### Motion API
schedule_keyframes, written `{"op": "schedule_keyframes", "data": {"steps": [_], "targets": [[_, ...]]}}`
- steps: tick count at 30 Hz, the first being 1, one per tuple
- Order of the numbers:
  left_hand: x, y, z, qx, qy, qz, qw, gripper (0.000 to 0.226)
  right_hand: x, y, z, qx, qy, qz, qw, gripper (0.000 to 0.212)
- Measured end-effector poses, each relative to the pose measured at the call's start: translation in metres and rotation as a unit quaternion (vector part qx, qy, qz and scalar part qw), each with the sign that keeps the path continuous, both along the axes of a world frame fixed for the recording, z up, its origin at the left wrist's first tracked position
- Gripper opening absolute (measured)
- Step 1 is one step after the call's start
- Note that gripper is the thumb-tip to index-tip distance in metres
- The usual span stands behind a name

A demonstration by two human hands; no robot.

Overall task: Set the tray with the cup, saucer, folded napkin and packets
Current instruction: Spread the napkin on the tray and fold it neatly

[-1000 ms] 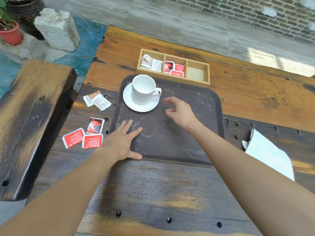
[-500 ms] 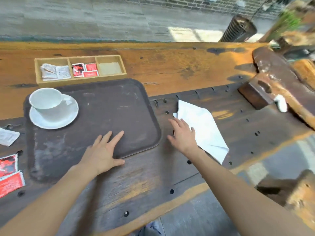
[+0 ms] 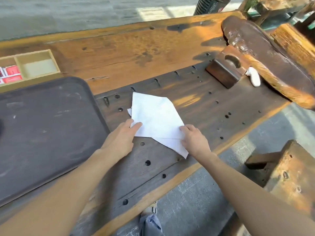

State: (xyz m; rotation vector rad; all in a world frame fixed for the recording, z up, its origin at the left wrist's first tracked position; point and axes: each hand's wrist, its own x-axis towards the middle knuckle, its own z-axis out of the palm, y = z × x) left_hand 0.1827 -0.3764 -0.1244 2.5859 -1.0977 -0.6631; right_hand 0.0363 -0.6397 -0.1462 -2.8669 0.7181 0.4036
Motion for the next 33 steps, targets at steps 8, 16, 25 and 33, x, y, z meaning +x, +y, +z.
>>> {"op": "schedule_keyframes", "data": {"steps": [8, 16, 25, 33], "targets": [[-0.004, -0.051, -0.017, 0.049, -0.018, 0.006, 0.999, 0.078, 0.006, -0.028, -0.013, 0.093, -0.198, 0.027, 0.975, 0.019], [0.008, -0.061, -0.009, 0.044, -0.131, 0.036, 0.990, 0.039, 0.038, -0.058, 0.020, 0.164, -0.270, -0.027, 0.949, 0.026], [0.044, -0.076, 0.062, -0.135, -0.188, 0.158, 0.960, 0.010, 0.087, -0.078, 0.100, 0.182, -0.318, -0.035, 0.930, 0.013], [0.112, -0.056, 0.192, -0.295, -0.120, 0.300, 0.899, 0.018, 0.130, -0.111, 0.209, 0.096, -0.324, 0.052, 0.940, 0.006]]}}
